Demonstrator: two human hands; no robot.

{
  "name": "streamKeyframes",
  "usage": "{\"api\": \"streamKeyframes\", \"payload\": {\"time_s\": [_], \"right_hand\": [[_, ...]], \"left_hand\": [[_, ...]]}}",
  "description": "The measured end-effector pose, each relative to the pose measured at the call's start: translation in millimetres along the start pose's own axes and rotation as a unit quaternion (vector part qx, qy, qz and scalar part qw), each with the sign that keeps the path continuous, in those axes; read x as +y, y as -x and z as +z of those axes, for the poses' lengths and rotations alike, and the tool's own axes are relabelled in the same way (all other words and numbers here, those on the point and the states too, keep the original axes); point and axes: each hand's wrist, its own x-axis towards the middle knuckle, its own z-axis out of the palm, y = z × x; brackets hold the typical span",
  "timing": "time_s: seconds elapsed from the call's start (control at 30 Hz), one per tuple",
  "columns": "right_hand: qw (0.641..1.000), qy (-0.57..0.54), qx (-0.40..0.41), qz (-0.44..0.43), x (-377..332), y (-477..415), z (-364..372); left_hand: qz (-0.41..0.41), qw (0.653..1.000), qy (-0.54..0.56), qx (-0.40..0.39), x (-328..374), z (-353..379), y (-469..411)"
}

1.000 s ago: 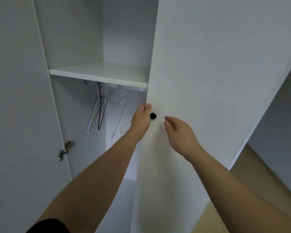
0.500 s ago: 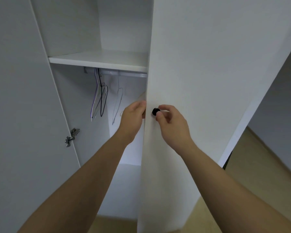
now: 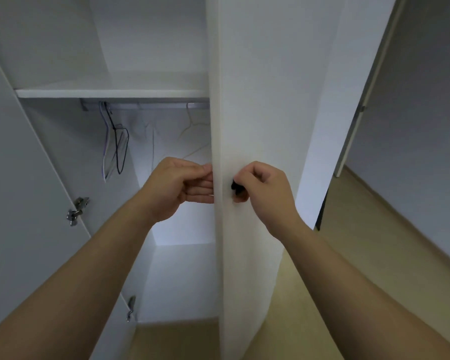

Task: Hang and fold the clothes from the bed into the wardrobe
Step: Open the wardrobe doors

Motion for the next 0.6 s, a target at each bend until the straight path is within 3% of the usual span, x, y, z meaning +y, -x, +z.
{"api": "streamKeyframes", "payload": {"time_s": [0.1,0.37,0.6], "right_hand": [[0.999,-0.025,0.019,0.009,-2,15,-27],[0.992,-0.073,0.076,0.062,-5,39,-97],[0.981,-0.122,0.131,0.08,0,50,-157]], "left_hand": [[-0.013,0.996,-0.039,-0.081,9,23,0],[-0.059,0.974,-0.069,-0.206,20,102,-17],[-0.051,0.969,-0.049,-0.239,14,175,-31]]}}
